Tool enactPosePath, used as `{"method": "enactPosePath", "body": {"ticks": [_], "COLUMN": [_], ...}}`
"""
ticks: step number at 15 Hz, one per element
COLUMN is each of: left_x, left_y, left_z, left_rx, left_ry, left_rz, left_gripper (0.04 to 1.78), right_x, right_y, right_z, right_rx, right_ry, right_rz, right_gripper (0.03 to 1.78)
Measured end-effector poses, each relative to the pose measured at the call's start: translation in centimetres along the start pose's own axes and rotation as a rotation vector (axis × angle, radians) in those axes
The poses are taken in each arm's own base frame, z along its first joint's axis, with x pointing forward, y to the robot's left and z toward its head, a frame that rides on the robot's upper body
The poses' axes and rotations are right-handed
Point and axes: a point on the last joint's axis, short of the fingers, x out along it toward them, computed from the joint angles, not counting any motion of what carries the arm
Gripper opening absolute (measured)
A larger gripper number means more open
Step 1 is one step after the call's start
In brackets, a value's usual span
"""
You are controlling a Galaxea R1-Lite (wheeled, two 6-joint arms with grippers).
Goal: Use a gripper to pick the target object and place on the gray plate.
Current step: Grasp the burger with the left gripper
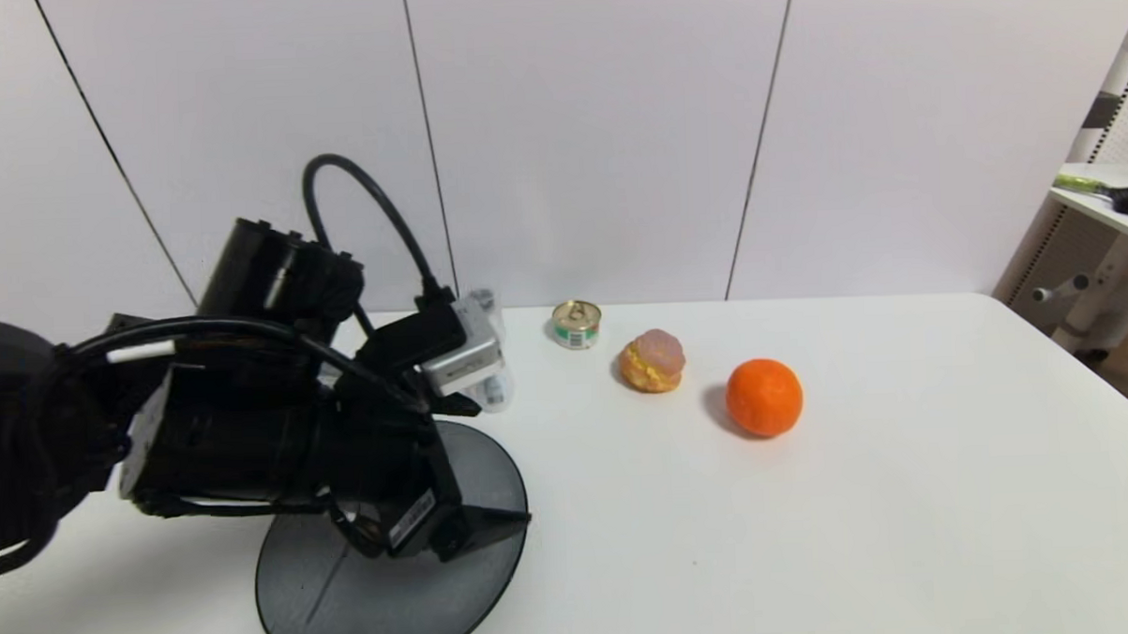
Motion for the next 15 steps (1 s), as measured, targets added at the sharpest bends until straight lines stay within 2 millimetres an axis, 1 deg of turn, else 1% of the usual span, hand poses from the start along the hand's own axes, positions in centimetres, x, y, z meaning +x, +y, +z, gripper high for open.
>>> {"method": "enactPosePath", "body": {"ticks": [4, 7, 9, 12, 15], "left_x": [4.0, 6.6, 8.7, 11.8, 14.4], "left_y": [0.7, 1.7, 2.4, 3.3, 3.9], "left_z": [2.4, 4.4, 5.3, 6.2, 6.2], "left_rx": [0.028, 0.044, 0.053, 0.068, 0.081], "left_ry": [-0.019, -0.048, -0.065, -0.087, -0.128], "left_rz": [-0.029, -0.028, -0.023, -0.019, 0.001], "left_gripper": [1.69, 1.69, 1.69, 1.69, 1.69], "right_x": [0.0, 0.0, 0.0, 0.0, 0.0], "right_y": [0.0, 0.0, 0.0, 0.0, 0.0], "right_z": [0.0, 0.0, 0.0, 0.0, 0.0], "right_rx": [0.0, 0.0, 0.0, 0.0, 0.0], "right_ry": [0.0, 0.0, 0.0, 0.0, 0.0], "right_rz": [0.0, 0.0, 0.0, 0.0, 0.0], "right_gripper": [1.71, 1.71, 1.71, 1.71, 1.71]}}
